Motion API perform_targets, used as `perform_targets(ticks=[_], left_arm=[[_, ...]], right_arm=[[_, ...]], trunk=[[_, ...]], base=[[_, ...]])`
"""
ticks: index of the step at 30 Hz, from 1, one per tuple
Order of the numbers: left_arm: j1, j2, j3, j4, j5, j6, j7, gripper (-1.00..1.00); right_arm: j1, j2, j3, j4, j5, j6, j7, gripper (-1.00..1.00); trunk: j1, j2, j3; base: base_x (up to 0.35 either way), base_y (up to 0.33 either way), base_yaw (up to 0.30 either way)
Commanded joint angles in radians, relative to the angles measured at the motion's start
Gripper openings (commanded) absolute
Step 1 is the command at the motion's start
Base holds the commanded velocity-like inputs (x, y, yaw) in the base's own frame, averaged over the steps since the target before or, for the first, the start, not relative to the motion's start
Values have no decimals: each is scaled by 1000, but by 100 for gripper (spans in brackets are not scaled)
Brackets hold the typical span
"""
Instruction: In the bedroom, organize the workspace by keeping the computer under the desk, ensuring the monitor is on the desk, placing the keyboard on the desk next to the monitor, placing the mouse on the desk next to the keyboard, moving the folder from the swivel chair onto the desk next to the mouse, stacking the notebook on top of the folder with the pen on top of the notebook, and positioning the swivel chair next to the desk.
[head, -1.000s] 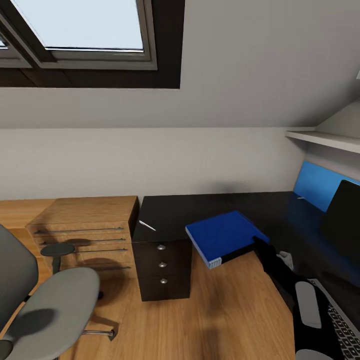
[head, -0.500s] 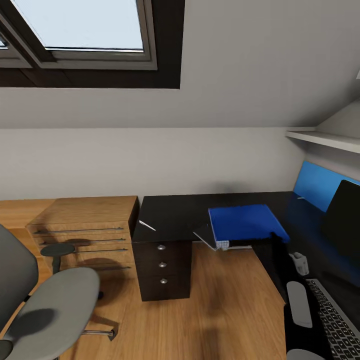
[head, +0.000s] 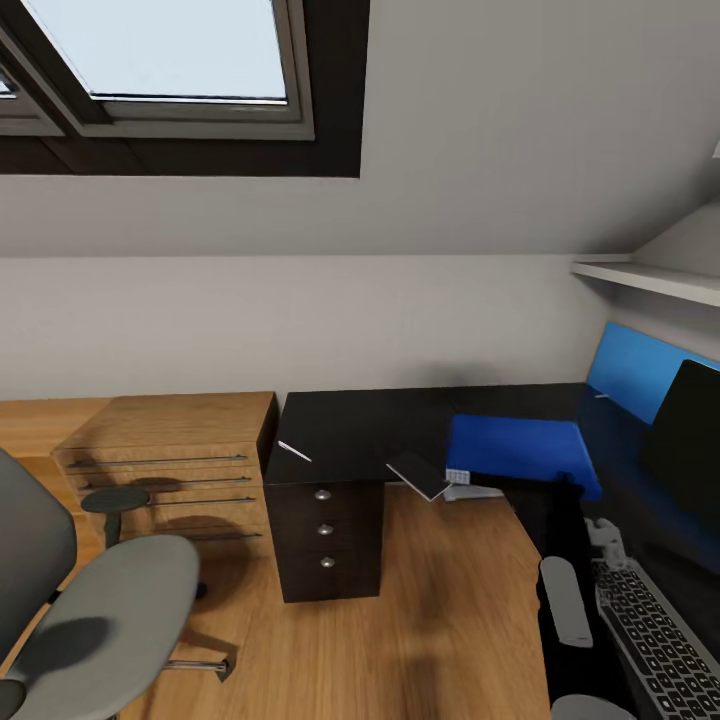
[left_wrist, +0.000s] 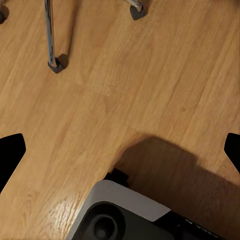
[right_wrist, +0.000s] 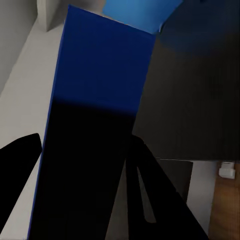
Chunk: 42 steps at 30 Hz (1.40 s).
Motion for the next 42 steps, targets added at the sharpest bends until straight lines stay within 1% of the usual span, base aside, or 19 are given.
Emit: perform_targets(ticks=[1, 2, 4, 5, 8, 9, 13, 16, 17, 18, 19, 22, 32, 34, 36, 37, 39, 41, 42], left_arm=[[0, 0, 1, -1, 7, -1, 2, 100], [0, 0, 1, -1, 7, -1, 2, 100], [0, 0, 0, -1, 7, -1, 2, 100], [0, 0, 0, -1, 7, -1, 2, 100], [0, 0, 0, -1, 7, -1, 2, 100], [0, 0, 0, -1, 7, -1, 2, 100], [0, 0, 0, -1, 7, -1, 2, 100], [0, 0, 0, -1, 7, -1, 2, 100], [0, 0, 0, -1, 7, -1, 2, 100], [0, 0, -3, -1, 7, -3, 2, 100], [0, 0, -22, 12, 7, -46, 2, 100], [0, 0, -50, 46, 7, -84, 2, 100], [0, 0, -58, 55, 7, -95, 2, 100], [0, 0, -58, 56, 7, -96, 2, 100], [0, 0, -59, 56, 7, -95, 2, 100], [0, 0, -58, 56, 7, -95, 2, 100], [0, 0, -58, 56, 7, -95, 2, 100], [0, 0, -58, 56, 7, -95, 2, 100], [0, 0, -58, 56, 7, -95, 2, 100]], right_arm=[[-1, 0, 21, 8, -7, -23, -6, -100], [-1, 0, 31, 11, -7, -30, -6, -100], [-1, -1, 69, 18, -8, -48, -6, -100], [-1, -1, 107, 21, -8, -55, -6, -100], [-1, -1, 132, 22, -8, -58, -6, -100], [-1, 0, 160, 23, -8, -60, -6, -100], [-1, 0, 169, 23, -8, -61, -6, -100], [-1, 0, 171, 24, -47, -63, -5, -100], [-1, 0, 171, 23, -80, -63, -1, -100], [-1, -1, 171, 23, -95, -64, 24, -100], [-1, -1, 170, 23, -99, -64, 34, -100], [-1, -1, 168, 25, -101, -64, 36, -100], [-1, -3, 166, 46, -130, -70, 35, -100], [-1, -3, 167, 52, -132, -97, 33, -100], [-1, -3, 167, 77, -134, -184, 21, -100], [-1, -3, 167, 87, -134, -208, 13, -100], [-1, -3, 167, 95, -136, -232, 3, -100], [-1, -3, 166, 102, -138, -268, -18, -100], [-1, -3, 167, 107, -149, -308, -46, -100]], trunk=[[0, -1, -2], [0, -1, -2], [0, -1, -2], [0, -1, -2], [0, -1, -2], [0, -1, -2], [0, -1, -2], [0, -1, -2], [0, -1, -2], [0, -1, -2], [0, -1, -2], [0, -1, -2], [0, -1, -2], [0, -1, -2], [0, -1, -2], [0, -1, -2], [0, -1, -2], [0, -1, -2], [0, -1, -2]], base=[[0, 0, 0], [0, 0, 0], [0, 0, 0], [0, 0, 0], [0, 0, 0], [0, 0, 0], [0, 0, 0], [0, 0, 0], [0, 0, 0], [115, 0, 0], [274, 0, 0], [307, 0, 0], [277, 0, 0], [224, -7, 0], [96, -21, 0], [36, -8, 0], [26, -6, 0], [13, -3, 0], [6, -1, 0]])
